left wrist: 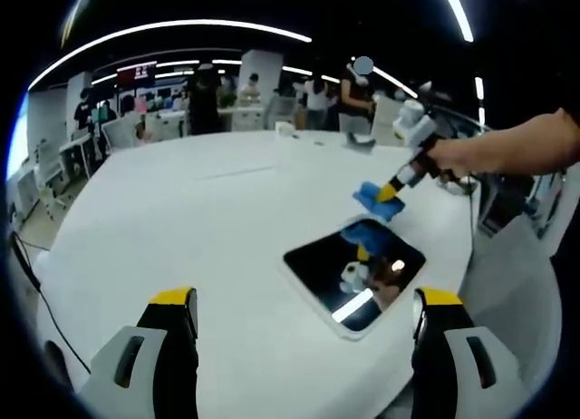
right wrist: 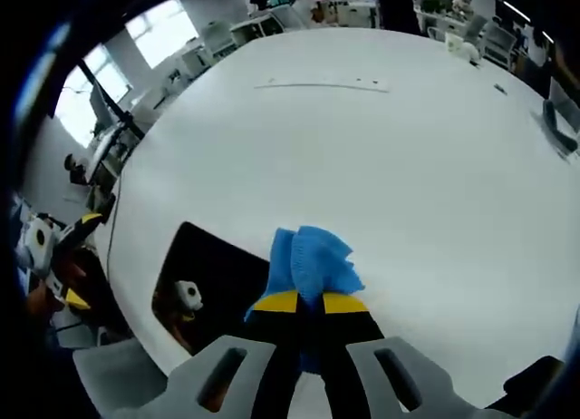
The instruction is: Wipe the mirror surface with the cleaning cloth until all visible marks leave the cleaned area.
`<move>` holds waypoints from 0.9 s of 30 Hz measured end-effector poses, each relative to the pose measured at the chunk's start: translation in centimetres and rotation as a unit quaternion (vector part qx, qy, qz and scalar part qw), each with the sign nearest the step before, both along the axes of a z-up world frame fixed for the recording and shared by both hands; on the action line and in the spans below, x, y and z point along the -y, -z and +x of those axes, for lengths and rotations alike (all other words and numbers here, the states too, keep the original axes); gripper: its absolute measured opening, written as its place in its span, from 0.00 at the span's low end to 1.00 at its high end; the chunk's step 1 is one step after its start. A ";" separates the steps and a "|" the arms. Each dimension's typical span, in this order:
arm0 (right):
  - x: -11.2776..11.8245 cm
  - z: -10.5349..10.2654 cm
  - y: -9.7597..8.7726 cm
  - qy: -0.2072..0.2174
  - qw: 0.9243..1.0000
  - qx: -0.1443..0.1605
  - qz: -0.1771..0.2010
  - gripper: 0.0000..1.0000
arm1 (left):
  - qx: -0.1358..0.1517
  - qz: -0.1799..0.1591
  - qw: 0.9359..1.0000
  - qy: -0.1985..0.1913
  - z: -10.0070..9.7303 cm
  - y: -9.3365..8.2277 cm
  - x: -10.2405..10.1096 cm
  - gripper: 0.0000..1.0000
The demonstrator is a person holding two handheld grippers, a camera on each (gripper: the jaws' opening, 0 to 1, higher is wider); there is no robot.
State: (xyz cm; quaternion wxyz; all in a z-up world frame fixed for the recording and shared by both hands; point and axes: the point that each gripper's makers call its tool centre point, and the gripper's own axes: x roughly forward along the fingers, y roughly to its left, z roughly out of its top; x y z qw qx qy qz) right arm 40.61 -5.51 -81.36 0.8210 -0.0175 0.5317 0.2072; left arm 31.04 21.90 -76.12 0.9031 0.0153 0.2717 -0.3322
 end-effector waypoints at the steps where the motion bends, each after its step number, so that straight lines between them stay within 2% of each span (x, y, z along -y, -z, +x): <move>1: 0.1 -0.1 0.0 -0.001 1.000 0.000 -0.001 0.02 | 0.000 0.000 1.000 0.001 0.0 0.0 0.0 1.00; 14: 2.5 -1.3 0.0 0.005 1.000 -0.010 -0.009 0.02 | -0.003 0.000 1.000 0.014 -0.4 0.4 1.6 1.00; 27: 5.9 -2.3 -0.2 0.023 0.999 -0.010 -0.021 0.02 | -0.003 -0.001 1.000 0.018 -0.5 0.6 1.9 1.00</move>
